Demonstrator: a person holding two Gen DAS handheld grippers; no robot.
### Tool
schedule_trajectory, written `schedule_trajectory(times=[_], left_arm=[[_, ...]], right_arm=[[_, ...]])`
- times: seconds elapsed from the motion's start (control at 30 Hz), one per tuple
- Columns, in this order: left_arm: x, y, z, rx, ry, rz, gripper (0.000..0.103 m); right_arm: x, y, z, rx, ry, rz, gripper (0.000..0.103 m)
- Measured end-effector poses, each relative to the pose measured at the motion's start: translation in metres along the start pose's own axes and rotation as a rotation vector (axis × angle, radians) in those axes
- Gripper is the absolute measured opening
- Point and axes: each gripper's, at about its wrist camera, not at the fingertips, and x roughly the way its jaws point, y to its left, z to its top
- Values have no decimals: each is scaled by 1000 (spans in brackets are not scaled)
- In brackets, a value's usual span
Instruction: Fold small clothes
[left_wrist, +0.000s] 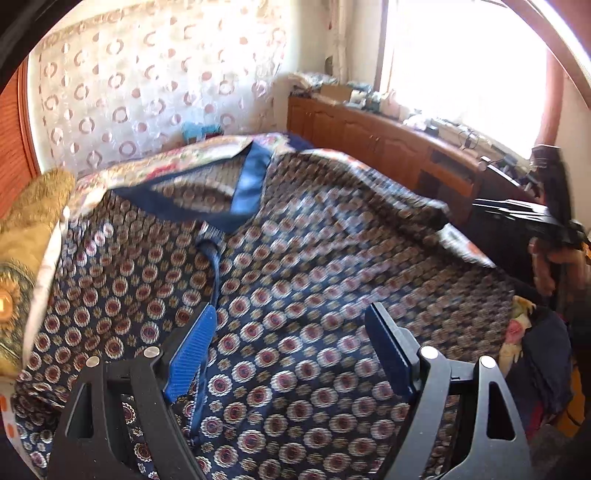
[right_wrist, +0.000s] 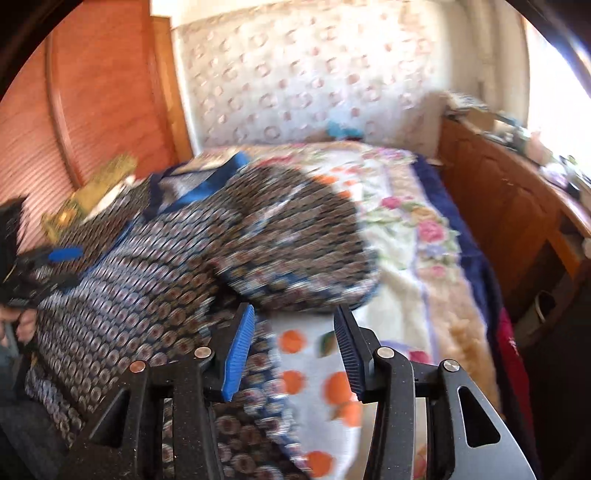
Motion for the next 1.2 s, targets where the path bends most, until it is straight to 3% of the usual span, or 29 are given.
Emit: schedule_trajectory(times=[0.13, 0.43, 0.6, 0.63, 0.67, 0.73, 0.8, 1.0, 1.2], left_arm=[[-14, -16, 9, 29, -32, -23, 83], [-28, -43, 21, 83, -62, -45, 83], [-29, -45, 20, 81, -63, -49, 83], [-29, -45, 19, 79, -63, -47, 83], [-29, -44, 19, 77, -62, -45, 83], [-29, -42, 17, 68, -60, -42, 83], [-28, -38, 16, 60, -59, -40, 83], [-27, -26, 11, 29, -55, -27, 83], [-29, -9, 5, -7, -52, -1, 83]], right_arm=[[13, -27, 5, 109, 4, -53, 50], [83, -50, 21, 258, 118, -29, 50], [98, -62, 35, 310, 161, 14, 49], [99, -61, 37, 309, 165, 26, 41], [100, -62, 40, 302, 160, 33, 34], [98, -61, 46, 270, 145, 36, 10], [94, -56, 50, 214, 134, -13, 4], [69, -32, 84, 97, 32, -22, 3], [45, 33, 129, -96, -65, 37, 3]])
